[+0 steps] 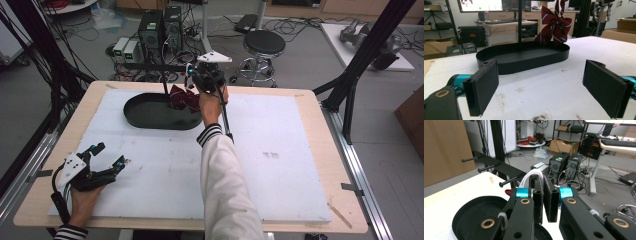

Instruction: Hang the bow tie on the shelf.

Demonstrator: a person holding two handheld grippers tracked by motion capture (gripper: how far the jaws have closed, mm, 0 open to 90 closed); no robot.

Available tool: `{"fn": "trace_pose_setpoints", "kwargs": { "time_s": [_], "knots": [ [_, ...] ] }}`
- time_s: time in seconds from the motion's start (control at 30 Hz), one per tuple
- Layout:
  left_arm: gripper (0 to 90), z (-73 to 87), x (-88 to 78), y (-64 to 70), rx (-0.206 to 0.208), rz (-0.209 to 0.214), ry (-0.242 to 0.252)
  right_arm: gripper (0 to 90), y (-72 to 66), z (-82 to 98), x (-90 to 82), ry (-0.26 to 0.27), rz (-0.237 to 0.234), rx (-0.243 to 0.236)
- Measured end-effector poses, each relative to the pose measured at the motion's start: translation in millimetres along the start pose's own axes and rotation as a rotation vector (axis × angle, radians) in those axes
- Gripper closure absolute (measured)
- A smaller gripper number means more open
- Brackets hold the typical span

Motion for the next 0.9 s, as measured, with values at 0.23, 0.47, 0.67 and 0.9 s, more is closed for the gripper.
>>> {"fn": "trace_pose_setpoints", "kwargs": {
  "time_s": [0.23, 0.47, 0.67, 0.9],
  "knots": [
    [13.9, 0.0, -0.4, 0.0, 0.001, 0.000, 0.002, 86.8, 6.4, 4.0, 7.4, -0.007, 0.019, 0.013],
    [13.9, -0.2, -1.0, 0.3, 0.001, 0.000, 0.008, 86.8, 12.7, 4.2, 16.9, -0.022, 0.041, 0.006],
    [13.9, -0.3, -1.3, 0.2, 0.003, 0.001, 0.010, 86.7, 19.4, 0.1, 23.9, -0.032, 0.074, -0.011],
    [13.9, -0.3, -1.3, 0.1, 0.002, 0.002, 0.010, 86.6, 26.8, 6.9, 26.2, -0.068, 0.094, -0.016]
  ]
}}
Point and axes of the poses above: each handheld gripper's, and its own axes: x roughly forward along the jaws, z roughly out of its underside, y roughly to its right, the point moved 7 cm from there along x, roughly forward along the jaws, and after that the axes turned 2 degrees about z, right-handed, at the moved point
